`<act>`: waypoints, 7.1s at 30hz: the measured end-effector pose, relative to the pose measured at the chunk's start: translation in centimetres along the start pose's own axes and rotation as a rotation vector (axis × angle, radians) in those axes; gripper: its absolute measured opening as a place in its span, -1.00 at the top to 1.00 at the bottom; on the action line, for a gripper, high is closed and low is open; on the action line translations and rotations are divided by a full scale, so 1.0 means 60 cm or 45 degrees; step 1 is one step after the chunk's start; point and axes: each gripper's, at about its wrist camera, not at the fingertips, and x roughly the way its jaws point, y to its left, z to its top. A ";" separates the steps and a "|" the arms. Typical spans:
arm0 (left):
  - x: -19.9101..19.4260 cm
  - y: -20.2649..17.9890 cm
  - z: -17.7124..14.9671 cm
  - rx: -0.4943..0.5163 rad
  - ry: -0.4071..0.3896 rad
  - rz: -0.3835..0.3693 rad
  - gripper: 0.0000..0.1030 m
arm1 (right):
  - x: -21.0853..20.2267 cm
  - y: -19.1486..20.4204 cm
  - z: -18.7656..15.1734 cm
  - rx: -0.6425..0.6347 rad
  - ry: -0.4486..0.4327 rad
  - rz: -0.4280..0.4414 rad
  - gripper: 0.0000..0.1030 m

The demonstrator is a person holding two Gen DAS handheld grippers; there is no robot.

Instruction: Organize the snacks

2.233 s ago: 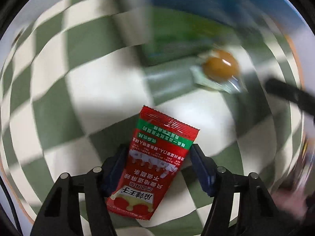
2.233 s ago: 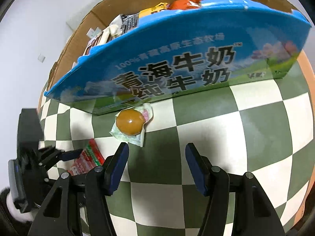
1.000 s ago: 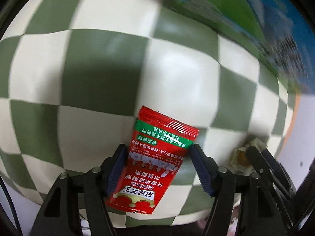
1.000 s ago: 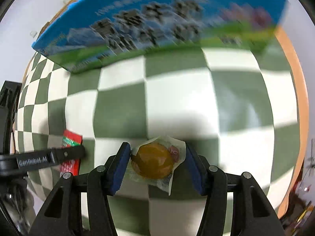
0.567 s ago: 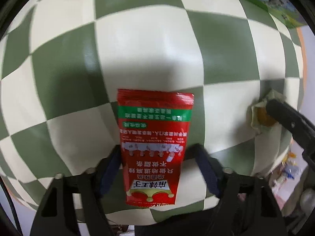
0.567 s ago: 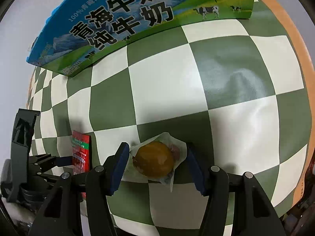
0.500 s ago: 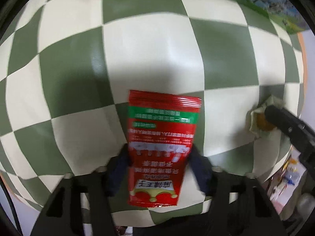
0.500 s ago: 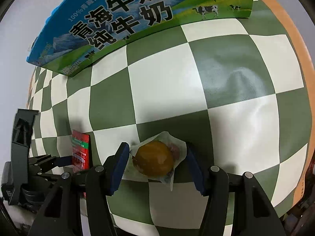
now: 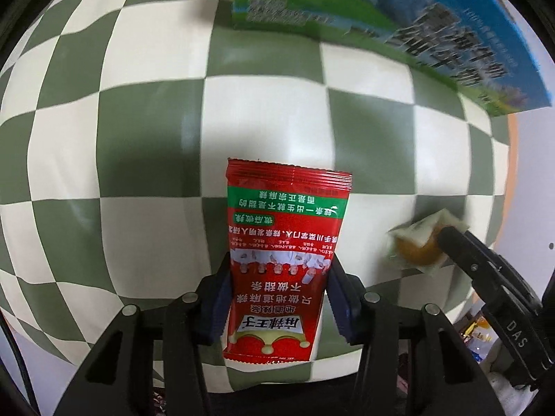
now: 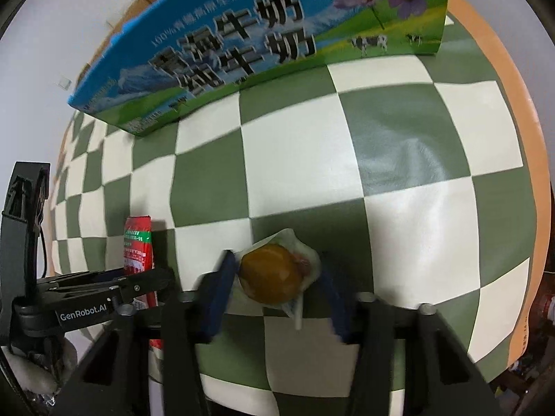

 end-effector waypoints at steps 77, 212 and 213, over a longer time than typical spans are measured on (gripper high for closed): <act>-0.292 -0.148 0.176 0.113 -0.288 -0.297 0.10 | -0.292 -0.041 0.154 -0.045 -0.316 0.303 0.08; -0.428 -0.134 0.060 0.081 -0.825 0.264 -1.00 | -0.508 0.029 0.165 -0.212 -0.685 -0.325 -0.99; -0.425 -0.133 0.065 0.078 -0.818 0.263 -1.00 | -0.506 0.028 0.167 -0.208 -0.682 -0.325 -0.99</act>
